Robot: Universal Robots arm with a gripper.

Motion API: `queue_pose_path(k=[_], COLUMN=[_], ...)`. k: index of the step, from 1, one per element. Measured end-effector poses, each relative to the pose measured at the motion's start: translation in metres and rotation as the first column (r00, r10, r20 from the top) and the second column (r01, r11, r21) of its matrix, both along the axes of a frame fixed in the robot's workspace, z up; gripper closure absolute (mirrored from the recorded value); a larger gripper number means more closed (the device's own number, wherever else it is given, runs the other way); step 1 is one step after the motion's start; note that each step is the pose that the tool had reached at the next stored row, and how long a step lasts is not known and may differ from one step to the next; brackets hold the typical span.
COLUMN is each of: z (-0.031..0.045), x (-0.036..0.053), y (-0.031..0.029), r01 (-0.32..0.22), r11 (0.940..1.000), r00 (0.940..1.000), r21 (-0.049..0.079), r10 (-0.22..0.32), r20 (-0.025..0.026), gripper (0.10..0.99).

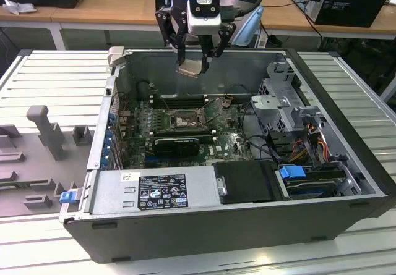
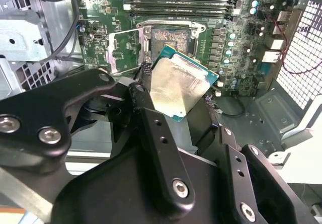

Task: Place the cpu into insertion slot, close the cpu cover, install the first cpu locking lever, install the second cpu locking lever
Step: 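Place the cpu into insertion slot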

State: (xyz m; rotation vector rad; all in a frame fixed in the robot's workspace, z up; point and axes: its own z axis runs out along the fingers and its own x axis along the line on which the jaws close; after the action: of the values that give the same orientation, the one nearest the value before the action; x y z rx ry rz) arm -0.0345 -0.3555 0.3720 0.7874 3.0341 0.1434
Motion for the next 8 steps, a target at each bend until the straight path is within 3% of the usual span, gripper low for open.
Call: queue_pose_path(k=[8], z=[0.0000], x=[0.0000], y=[0.0000], r01=[0.052], r11=[0.9986], r00=[0.9986], r21=[0.000], r10=[-0.052], r20=[-0.0001], gripper=[0.557])
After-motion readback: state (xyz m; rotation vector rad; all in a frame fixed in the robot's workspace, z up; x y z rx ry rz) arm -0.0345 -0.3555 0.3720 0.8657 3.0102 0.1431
